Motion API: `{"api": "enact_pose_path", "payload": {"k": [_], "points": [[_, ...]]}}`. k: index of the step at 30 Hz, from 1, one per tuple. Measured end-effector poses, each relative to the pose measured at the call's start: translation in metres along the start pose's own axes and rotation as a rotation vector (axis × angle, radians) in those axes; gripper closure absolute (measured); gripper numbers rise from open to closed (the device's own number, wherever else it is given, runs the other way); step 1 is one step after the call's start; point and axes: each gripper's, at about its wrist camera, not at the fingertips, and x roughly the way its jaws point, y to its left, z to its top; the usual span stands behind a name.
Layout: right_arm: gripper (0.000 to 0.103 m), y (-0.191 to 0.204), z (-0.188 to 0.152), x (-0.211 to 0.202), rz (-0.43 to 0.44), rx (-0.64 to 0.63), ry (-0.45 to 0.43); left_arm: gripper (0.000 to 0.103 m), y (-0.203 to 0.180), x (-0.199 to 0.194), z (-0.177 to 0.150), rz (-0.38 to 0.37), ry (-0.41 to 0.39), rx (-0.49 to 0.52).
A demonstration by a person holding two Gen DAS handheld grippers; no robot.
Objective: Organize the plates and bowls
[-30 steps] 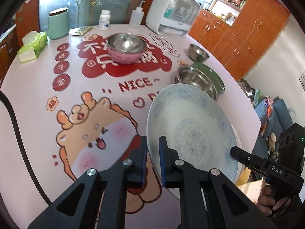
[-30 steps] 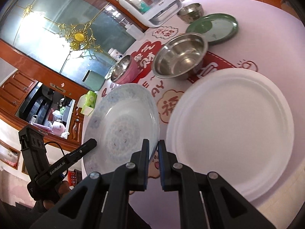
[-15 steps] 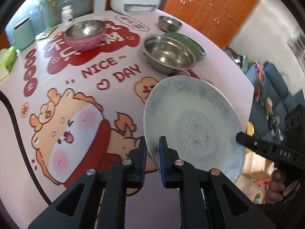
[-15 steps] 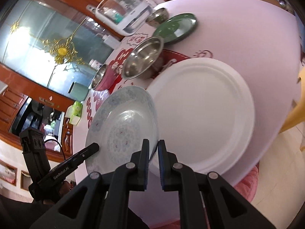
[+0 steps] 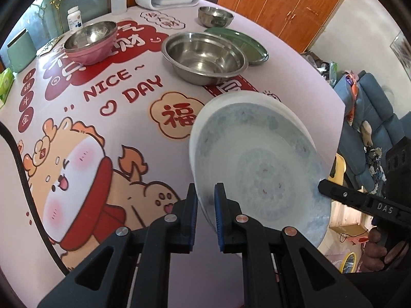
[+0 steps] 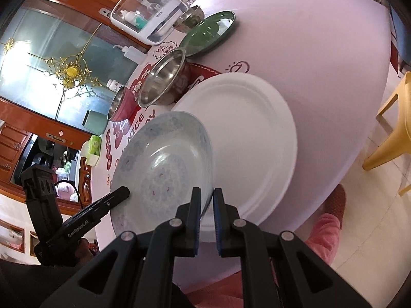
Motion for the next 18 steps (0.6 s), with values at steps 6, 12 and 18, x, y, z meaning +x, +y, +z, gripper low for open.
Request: {"api": "enact_pose_path", "payload": {"k": [6, 12, 18], "points": [[0.094, -0.017, 0.026, 0.002, -0.011, -0.038, 0.064, 0.094, -0.016, 0.016, 0.001, 0.012, 0.032, -0.080], [0.094, -0.028, 0.052, 0.007, -0.017, -0.094, 0.129, 0.094, -0.029, 0.029, 0.007, 0.030, 0.032, -0.150], [0.094, -0.033, 0.077, 0.016, -0.018, -0.168, 0.191, 0.094, -0.038, 0.041, 0.010, 0.057, 0.033, -0.241]]}}
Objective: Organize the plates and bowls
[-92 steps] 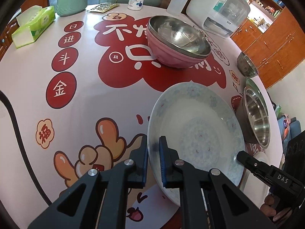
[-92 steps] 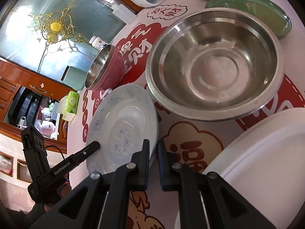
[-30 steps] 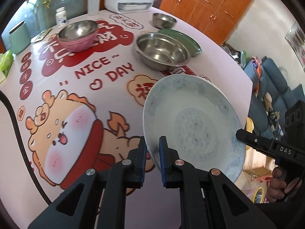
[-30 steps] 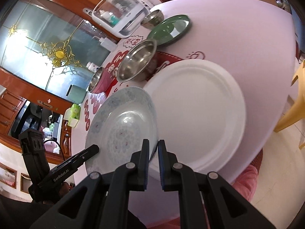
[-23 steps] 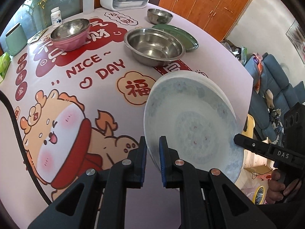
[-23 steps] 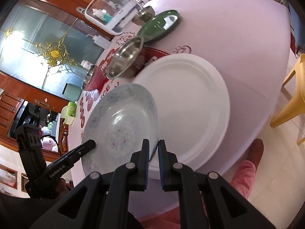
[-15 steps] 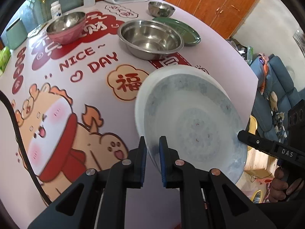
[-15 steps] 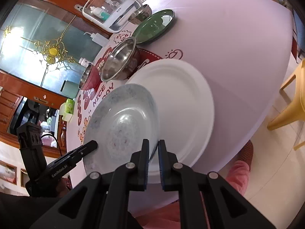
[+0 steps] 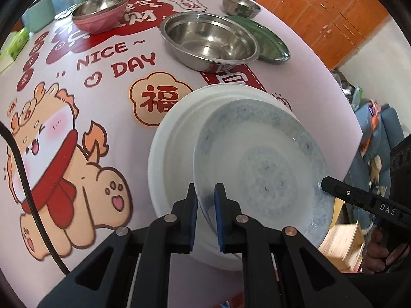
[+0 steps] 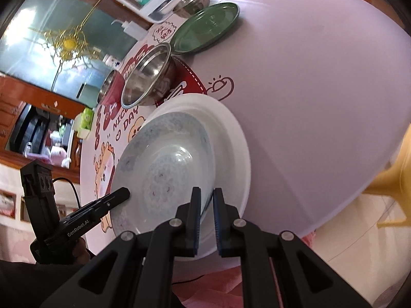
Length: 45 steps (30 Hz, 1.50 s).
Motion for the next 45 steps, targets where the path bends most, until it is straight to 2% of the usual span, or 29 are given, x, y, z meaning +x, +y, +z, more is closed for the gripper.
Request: {"api": "enact_pose_path", "payload": {"k": [5, 19, 23, 30, 34, 39, 45], "points": [[0.094, -0.005, 0.015, 0.010, 0.016, -0.053, 0.053, 0.094, -0.001, 0.008, 0.000, 0.034, 0.005, -0.065], [0.093, 0.004, 0.039, 0.030, 0.028, -0.313, 0.163, 0.091, -0.001, 0.019, -0.009, 0.149, -0.009, -0.240], [0.090, 0.007, 0.042, 0.031, 0.045, -0.399, 0.196, 0.084, -0.007, 0.022, -0.011, 0.177, -0.023, -0.278], [0.088, 0.012, 0.043, 0.032, 0.068, -0.564, 0.225, 0.081, -0.012, 0.020, -0.015, 0.224, -0.065, -0.360], [0.087, 0.011, 0.046, 0.032, 0.105, -0.590, 0.255, 0.077, -0.014, 0.018, -0.018, 0.248, -0.080, -0.413], [0.085, 0.015, 0.046, 0.034, 0.104, -0.627, 0.291, 0.074, -0.018, 0.020, -0.023, 0.274, -0.064, -0.453], [0.075, 0.025, 0.046, 0.039, 0.093, -0.645, 0.333, 0.070, -0.021, 0.012, -0.031, 0.281, -0.060, -0.485]]}}
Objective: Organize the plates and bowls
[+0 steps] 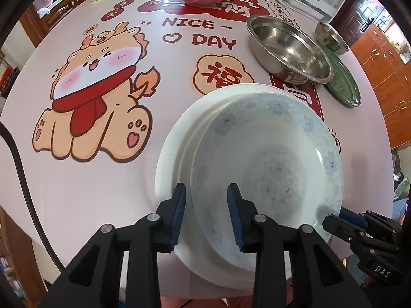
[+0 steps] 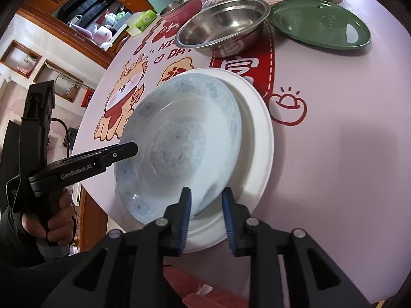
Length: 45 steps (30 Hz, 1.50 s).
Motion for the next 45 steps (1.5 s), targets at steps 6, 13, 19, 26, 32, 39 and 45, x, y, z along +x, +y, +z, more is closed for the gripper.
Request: {"api": "enact_pose_path", "payload": {"k": [6, 13, 19, 26, 32, 39, 45], "points": [[0.064, 0.008, 0.000, 0.000, -0.018, 0.003, 0.003, 0.062, 0.004, -0.015, -0.002, -0.014, -0.028, -0.005], [0.052, 0.023, 0.000, -0.006, -0.114, 0.011, -0.023, 0.061, 0.010, -0.031, -0.012, -0.066, -0.055, 0.015], [0.050, 0.027, -0.008, -0.018, -0.171, 0.091, -0.067, 0.059, 0.020, -0.048, -0.024, -0.101, -0.078, 0.058], [0.050, 0.038, -0.029, -0.034, -0.209, 0.168, -0.148, 0.052, 0.038, -0.066, -0.030, -0.145, -0.113, 0.094], [0.050, 0.051, -0.056, -0.048, -0.248, 0.225, -0.237, 0.051, 0.043, -0.076, -0.037, -0.191, -0.127, 0.144], [0.050, 0.053, -0.073, -0.068, -0.288, 0.262, -0.324, 0.051, 0.032, -0.089, -0.038, -0.242, -0.152, 0.203], [0.050, 0.048, -0.071, -0.085, -0.300, 0.255, -0.415, 0.046, 0.013, -0.100, -0.032, -0.270, -0.190, 0.245]]}}
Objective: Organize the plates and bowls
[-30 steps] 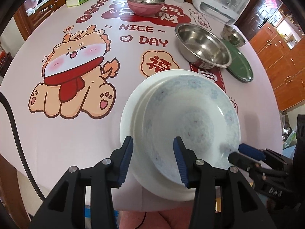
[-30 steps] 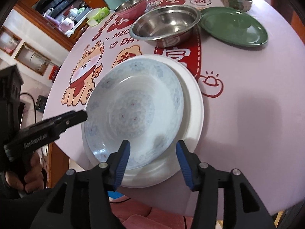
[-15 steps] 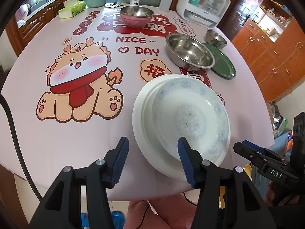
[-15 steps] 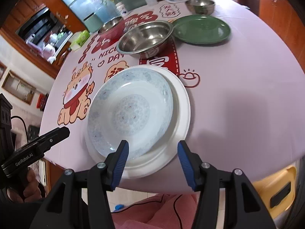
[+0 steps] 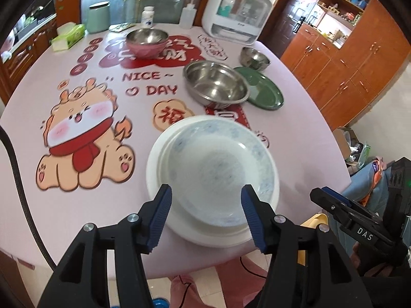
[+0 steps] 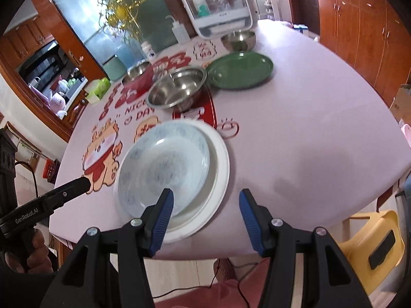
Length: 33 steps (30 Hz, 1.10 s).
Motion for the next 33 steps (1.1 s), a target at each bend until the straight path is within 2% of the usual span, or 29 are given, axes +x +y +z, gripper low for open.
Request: {"api": "enact_pose_path", "payload": {"k": [4, 8, 14, 25, 33], "points": [[0.050, -0.015, 0.014, 0.001, 0.002, 0.002, -0.014, 0.046, -0.015, 0.005, 0.011, 0.004, 0.017, -0.005], [0.050, -0.030, 0.032, 0.006, 0.017, -0.027, -0.007, 0.046, -0.031, 0.009, 0.023, 0.009, -0.001, -0.022], [0.050, -0.058, 0.068, 0.016, 0.059, -0.061, 0.010, 0.046, -0.059, 0.025, 0.042, 0.053, 0.002, -0.066], [0.050, -0.106, 0.126, 0.037, 0.118, -0.109, 0.035, 0.046, -0.107, 0.061, 0.079, 0.125, 0.004, -0.121], [0.050, -0.143, 0.166, 0.051, 0.127, -0.152, 0.035, 0.046, -0.137, 0.096, 0.104, 0.138, 0.002, -0.162]]}}
